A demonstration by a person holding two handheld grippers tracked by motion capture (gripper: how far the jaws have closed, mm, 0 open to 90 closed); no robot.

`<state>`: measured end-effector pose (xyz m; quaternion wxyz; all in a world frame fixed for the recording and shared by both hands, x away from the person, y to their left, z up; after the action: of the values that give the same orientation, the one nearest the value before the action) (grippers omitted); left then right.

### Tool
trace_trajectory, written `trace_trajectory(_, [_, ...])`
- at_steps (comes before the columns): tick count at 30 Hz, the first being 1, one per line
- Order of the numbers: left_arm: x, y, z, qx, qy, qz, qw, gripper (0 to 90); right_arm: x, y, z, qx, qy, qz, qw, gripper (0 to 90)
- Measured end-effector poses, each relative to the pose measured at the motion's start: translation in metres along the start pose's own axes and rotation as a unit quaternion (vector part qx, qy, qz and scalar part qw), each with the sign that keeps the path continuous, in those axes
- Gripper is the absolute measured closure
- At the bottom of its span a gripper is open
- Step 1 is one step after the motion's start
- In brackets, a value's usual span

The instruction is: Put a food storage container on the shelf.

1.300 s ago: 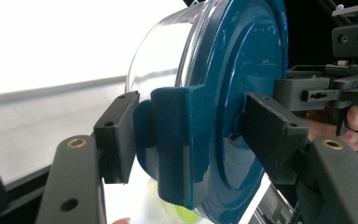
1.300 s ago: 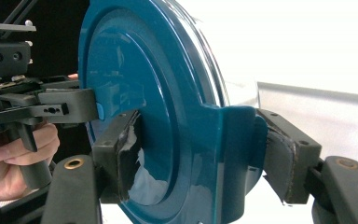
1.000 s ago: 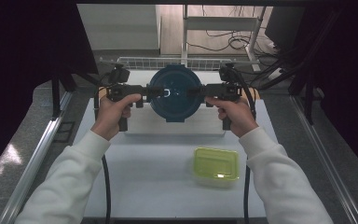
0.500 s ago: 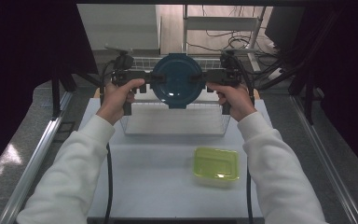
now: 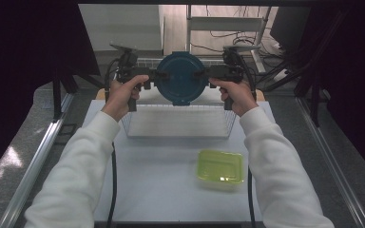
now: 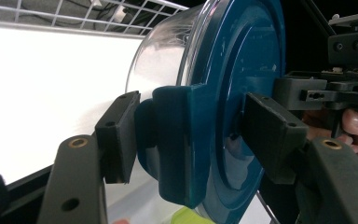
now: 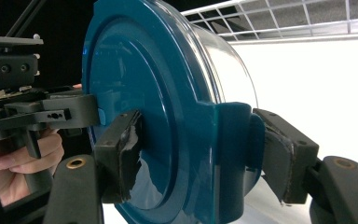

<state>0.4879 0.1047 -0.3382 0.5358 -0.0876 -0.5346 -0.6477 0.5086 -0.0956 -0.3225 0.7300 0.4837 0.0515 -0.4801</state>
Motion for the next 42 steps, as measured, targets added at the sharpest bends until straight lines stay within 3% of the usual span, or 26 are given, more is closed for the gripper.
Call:
trace_trajectory(6, [-0.005,0.003,-0.004,0.002,-0.002,0.011,0.9999,39.0,0.006,0.002,-0.005,0.0,0.0,-0.012,0.9999,34.9])
trace_trajectory(12, [-0.013,0.008,-0.009,0.005,-0.011,0.042,0.999,39.0,0.012,0.006,-0.01,0.004,-0.003,-0.041,0.9991,34.3])
trace_trajectory(13, [-0.016,0.01,-0.011,0.007,-0.011,0.055,0.9984,38.9,0.015,0.007,-0.013,0.007,-0.003,-0.056,0.9984,34.1])
trace_trajectory(15, [-0.017,0.012,-0.013,0.007,-0.012,0.062,0.9979,39.0,0.017,0.008,-0.014,0.009,-0.002,-0.064,0.9979,33.8])
trace_trajectory(16, [-0.02,0.013,-0.015,0.001,-0.011,0.07,0.9975,38.7,0.021,0.009,-0.017,0.009,0.001,-0.083,0.9965,33.3])
trace_trajectory(20, [-0.026,0.016,-0.021,-0.007,-0.007,0.086,0.9962,36.4,0.03,0.01,-0.024,0.008,0.006,-0.115,0.9933,32.6])
trace_trajectory(24, [-0.033,0.018,-0.027,-0.006,-0.016,0.103,0.9945,34.6,0.035,0.011,-0.028,0.011,0.005,-0.124,0.9922,32.1])
trace_trajectory(31, [-0.033,0.018,-0.029,0.006,-0.015,0.088,0.996,32.7,0.036,0.011,-0.029,0.02,0.004,-0.125,0.9919,30.7])
trace_trajectory(33, [-0.032,0.017,-0.029,0.016,0.001,0.075,0.997,26.9,0.034,0.01,-0.03,0.03,0.006,-0.12,0.9924,23.4])
trace_trajectory(35, [-0.031,0.018,-0.026,0.031,0.0,0.073,0.9968,21.2,0.031,0.008,-0.029,0.044,0.004,-0.116,0.9923,17.0])
trace_trajectory(37, [-0.03,0.017,-0.024,0.037,-0.001,0.069,0.997,21.5,0.029,0.006,-0.028,0.048,-0.001,-0.11,0.9928,14.1])
trace_trajectory(38, [-0.027,0.016,-0.021,0.039,-0.002,0.063,0.9972,21.5,0.026,0.005,-0.025,0.052,-0.007,-0.099,0.9937,11.0])
trace_trajectory(39, [-0.024,0.013,-0.015,0.045,0.015,0.041,0.998,21.7,0.021,0.004,-0.018,0.062,-0.031,-0.068,0.9953,8.7])
trace_trajectory(40, [-0.022,0.011,-0.011,0.046,0.025,0.025,0.9983,21.3,0.019,0.004,-0.014,0.068,-0.042,-0.052,0.9955,8.2])
trace_trajectory(41, [-0.02,0.008,-0.006,0.047,0.031,0.01,0.9984,20.8,0.017,0.003,-0.009,0.072,-0.049,-0.038,0.9955,7.8])
trace_trajectory(42, [-0.02,0.008,-0.006,0.047,0.031,0.01,0.9984,20.5,0.017,0.003,-0.009,0.072,-0.049,-0.038,0.9955,7.8])
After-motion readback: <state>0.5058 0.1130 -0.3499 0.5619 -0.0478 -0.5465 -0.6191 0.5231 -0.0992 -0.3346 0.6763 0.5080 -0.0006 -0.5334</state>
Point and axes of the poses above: each handheld gripper's, and its own axes: z roughly backward along the jaws, y roughly out of its top, x roughly to its right, the point moved 7 cm from there along -z, roughly forward along the jaws, and after that the axes turned 4 degrees about z, right-handed, at the moved point
